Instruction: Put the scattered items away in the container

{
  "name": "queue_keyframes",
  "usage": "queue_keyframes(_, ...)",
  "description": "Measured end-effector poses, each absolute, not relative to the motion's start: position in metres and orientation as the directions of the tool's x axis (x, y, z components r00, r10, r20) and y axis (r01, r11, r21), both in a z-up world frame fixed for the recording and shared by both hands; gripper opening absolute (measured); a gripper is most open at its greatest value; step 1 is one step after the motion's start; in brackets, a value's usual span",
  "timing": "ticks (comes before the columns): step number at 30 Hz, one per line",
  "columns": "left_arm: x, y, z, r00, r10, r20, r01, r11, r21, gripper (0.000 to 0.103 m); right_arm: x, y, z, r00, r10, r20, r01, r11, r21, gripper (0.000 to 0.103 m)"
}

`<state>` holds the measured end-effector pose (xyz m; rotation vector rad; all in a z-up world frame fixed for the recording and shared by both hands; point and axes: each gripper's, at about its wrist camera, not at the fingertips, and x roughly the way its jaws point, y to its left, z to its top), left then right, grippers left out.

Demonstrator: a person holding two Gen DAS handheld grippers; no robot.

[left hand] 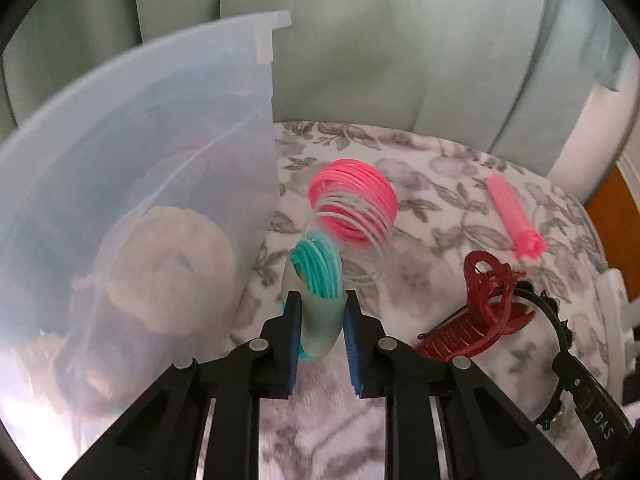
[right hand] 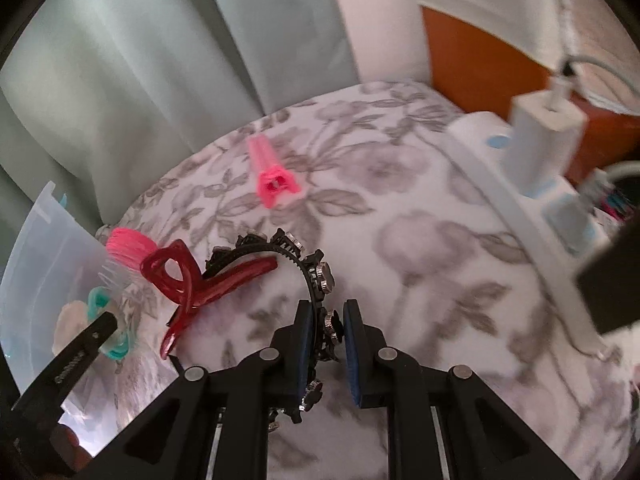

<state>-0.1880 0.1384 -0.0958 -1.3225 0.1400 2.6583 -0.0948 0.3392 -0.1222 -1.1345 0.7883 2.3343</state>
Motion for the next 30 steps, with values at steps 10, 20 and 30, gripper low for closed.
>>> queue_keyframes(10,-0.142,0.13,-0.057,-0.618,0.158,-0.77,-0.245,-0.97,-0.003,0.019,-0.054,0.331,-0.092,-0.594,0.156,-0.789,-0.607,-0.731,0.312,0.018)
queue_keyframes(20,-0.106,0.105,-0.002,-0.68,0.208,-0.703,-0.266,-0.963,-0.028,0.018,-0.022,0.306,-0.037,-0.67,0.181,-0.72,-0.573,-0.743,0.347,0.018)
queue_keyframes(30,-0.077,0.085,0.048,-0.735,0.249,-0.631,-0.279,-0.959,-0.054,0.018,0.003,0.291,0.014,-0.738,0.195,-0.646,-0.532,-0.757,0.379,0.018)
